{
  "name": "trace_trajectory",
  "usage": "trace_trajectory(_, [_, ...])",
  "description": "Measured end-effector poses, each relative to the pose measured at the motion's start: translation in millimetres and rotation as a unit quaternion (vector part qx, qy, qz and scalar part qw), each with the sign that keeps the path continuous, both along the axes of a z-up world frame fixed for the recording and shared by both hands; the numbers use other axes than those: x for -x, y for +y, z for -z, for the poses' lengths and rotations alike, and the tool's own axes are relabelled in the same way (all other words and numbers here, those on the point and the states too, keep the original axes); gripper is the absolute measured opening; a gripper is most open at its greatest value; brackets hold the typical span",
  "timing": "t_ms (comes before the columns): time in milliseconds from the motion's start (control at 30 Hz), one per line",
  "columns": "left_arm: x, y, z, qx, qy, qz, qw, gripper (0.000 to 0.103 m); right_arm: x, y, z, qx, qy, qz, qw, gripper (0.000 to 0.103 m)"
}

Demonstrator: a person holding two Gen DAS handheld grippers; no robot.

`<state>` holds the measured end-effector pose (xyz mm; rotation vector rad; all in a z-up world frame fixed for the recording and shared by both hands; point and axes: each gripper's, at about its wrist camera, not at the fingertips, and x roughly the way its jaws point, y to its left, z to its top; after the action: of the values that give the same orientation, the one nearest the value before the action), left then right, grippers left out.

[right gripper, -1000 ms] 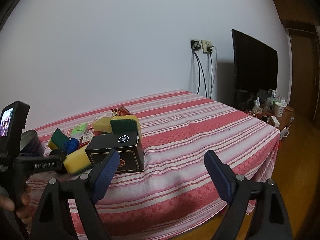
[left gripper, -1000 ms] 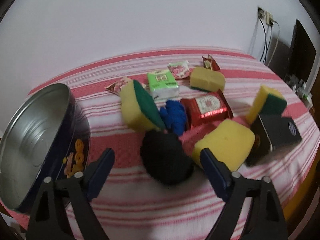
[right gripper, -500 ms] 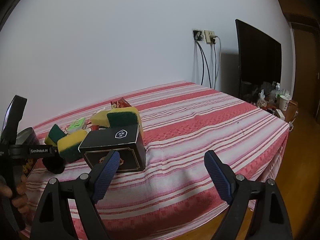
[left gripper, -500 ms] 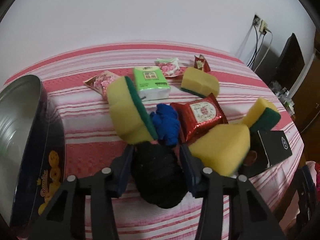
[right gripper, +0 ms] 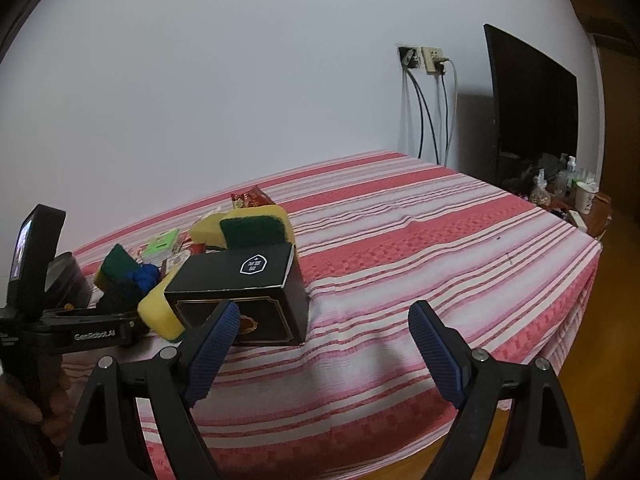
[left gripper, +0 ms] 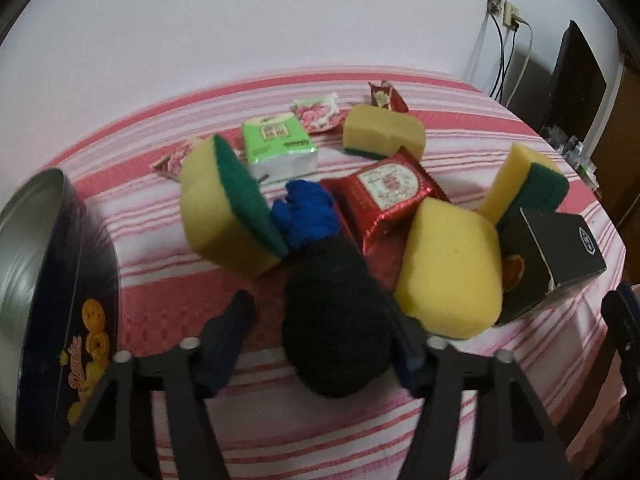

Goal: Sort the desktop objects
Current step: 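Close left tool on the black fuzzy ball while right tool grasps the black box, then carry the black ball and black box over the silver tin with both tools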

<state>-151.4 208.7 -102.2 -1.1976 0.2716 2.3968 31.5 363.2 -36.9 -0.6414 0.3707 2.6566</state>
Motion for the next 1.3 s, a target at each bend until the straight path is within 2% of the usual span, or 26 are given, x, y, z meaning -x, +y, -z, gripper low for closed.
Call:
trace_trajectory(33, [1.1, -0.9, -1.0, -0.013, -0.002, 0.005, 0.9999, 0.042, 0.9, 2.0, -0.1, 0.004, 0.0, 0.0, 1.0, 0.088])
trace_trajectory(200, [3.6, -9.4, -4.4, -0.05, -0.014, -0.004, 0.9987, 0.042, 7.7, 1.2, 1.3, 0.033, 0.0, -0.032, 0.999, 0.088])
trace_trajectory(333, [-8.9, -23.3, -28.7, -0.085, 0.017, 0.002, 0.9963, 0.042, 19.4, -9.8, -2.0, 0.028, -0.001, -0.063, 0.998, 0.089])
trace_trajectory(400, [-16.4, -30.1, -43.0, -0.089, 0.043, 0.005, 0.9951, 0.042, 30.2, -16.4, -1.7, 0.026, -0.01, -0.081, 0.996, 0.092])
trace_trajectory(533, [-23.1, -41.5, -60.0, -0.091, 0.067, 0.003, 0.9935, 0.042, 51.7, -28.4, 5.2, 0.026, -0.043, -0.09, 0.995, 0.093])
trace_trajectory(633, [-24.2, -52.4, -65.4, -0.076, 0.083, -0.006, 0.9936, 0.042, 64.6, -33.0, 7.8, 0.034, -0.057, -0.099, 0.993, 0.093])
trace_trajectory(833, [-15.7, -66.1, -60.5, -0.062, 0.07, -0.03, 0.9951, 0.042, 87.5, -37.3, 9.3, 0.022, -0.09, -0.072, 0.993, 0.093])
trace_trajectory(933, [-14.1, -73.2, -60.9, -0.06, 0.073, -0.036, 0.9949, 0.042, 87.1, -32.1, 8.7, 0.044, -0.084, -0.069, 0.993, 0.092])
trace_trajectory(1100, [-16.3, -84.7, -62.9, -0.056, 0.087, -0.044, 0.9937, 0.042, 79.7, -28.5, 1.1, 0.047, -0.068, -0.046, 0.995, 0.091])
trace_trajectory(1200, [-18.0, -92.8, -68.4, -0.057, 0.099, -0.05, 0.9922, 0.042, 66.4, -32.2, -19.2, 0.046, -0.034, -0.044, 0.997, 0.091])
trace_trajectory(1300, [-17.9, -102.7, -72.9, -0.058, 0.109, -0.065, 0.9903, 0.042, 59.1, -51.0, -43.5, 0.022, -0.003, -0.068, 0.997, 0.091])
